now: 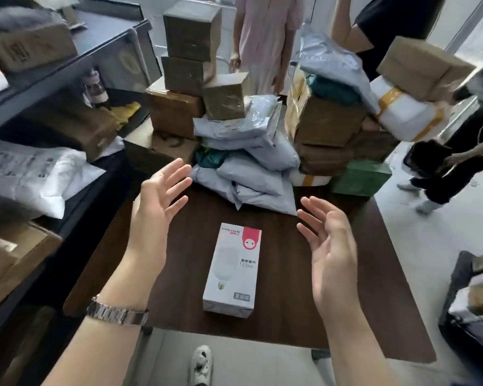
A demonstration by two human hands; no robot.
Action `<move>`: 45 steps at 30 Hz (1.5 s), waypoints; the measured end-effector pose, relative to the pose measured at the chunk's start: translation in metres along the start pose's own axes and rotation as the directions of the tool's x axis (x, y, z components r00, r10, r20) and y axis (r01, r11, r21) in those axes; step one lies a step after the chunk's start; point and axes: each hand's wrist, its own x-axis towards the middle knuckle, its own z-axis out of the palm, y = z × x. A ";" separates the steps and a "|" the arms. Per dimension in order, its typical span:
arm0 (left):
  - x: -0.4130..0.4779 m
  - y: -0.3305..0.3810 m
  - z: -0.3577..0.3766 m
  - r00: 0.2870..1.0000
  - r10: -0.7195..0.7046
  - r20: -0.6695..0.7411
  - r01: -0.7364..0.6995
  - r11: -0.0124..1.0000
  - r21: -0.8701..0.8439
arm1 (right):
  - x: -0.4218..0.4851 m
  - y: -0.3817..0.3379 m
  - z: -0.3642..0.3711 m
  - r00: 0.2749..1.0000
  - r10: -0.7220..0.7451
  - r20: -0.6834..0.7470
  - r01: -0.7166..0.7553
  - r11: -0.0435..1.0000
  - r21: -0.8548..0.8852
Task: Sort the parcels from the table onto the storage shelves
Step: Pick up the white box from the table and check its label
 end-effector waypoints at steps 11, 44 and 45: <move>0.117 -0.122 -0.008 0.951 -0.309 0.022 0.300 0.937 0.176 | 0.068 0.136 0.019 0.950 0.251 -0.184 -0.277 0.952 -0.131; 0.146 -0.129 0.068 0.891 -0.396 0.222 0.383 0.918 0.102 | 0.132 0.139 0.054 0.911 0.413 -0.001 -0.412 0.909 0.062; 0.148 -0.111 0.073 0.899 -0.365 0.241 0.354 0.931 0.090 | 0.137 0.122 0.057 0.926 0.376 0.011 -0.376 0.924 0.061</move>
